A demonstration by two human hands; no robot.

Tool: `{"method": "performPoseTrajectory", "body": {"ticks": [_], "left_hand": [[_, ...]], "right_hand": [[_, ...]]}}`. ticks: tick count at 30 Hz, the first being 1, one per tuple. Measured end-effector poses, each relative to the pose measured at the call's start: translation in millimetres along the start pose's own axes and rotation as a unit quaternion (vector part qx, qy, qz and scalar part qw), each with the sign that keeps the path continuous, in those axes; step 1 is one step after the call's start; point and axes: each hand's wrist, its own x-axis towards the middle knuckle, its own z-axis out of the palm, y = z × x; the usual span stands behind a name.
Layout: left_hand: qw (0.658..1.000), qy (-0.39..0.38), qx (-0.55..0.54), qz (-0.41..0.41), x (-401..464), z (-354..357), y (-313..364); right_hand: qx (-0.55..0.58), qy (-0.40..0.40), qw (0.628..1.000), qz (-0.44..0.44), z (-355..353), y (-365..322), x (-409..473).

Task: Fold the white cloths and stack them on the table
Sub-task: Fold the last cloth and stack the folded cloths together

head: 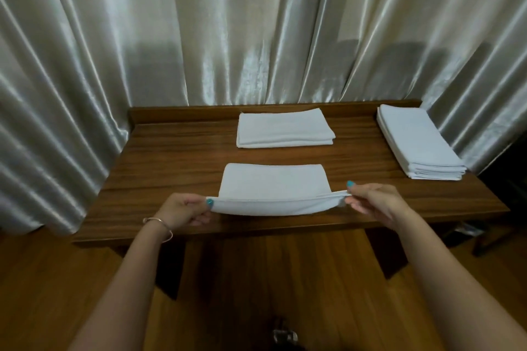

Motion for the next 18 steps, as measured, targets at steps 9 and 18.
{"method": "performPoseTrajectory", "body": {"ticks": [9, 18], "left_hand": [[0.974, 0.149, 0.13, 0.114, 61.1, 27.7, 11.3], [0.967, 0.2, 0.12, 0.102, 152.7, 47.1, 16.0]], "right_hand": [[-0.189, 0.087, 0.961, -0.184, 20.7, -0.2, 43.6], [-0.24, 0.03, 0.951, -0.194, 61.2, -16.0, 124.9]]}}
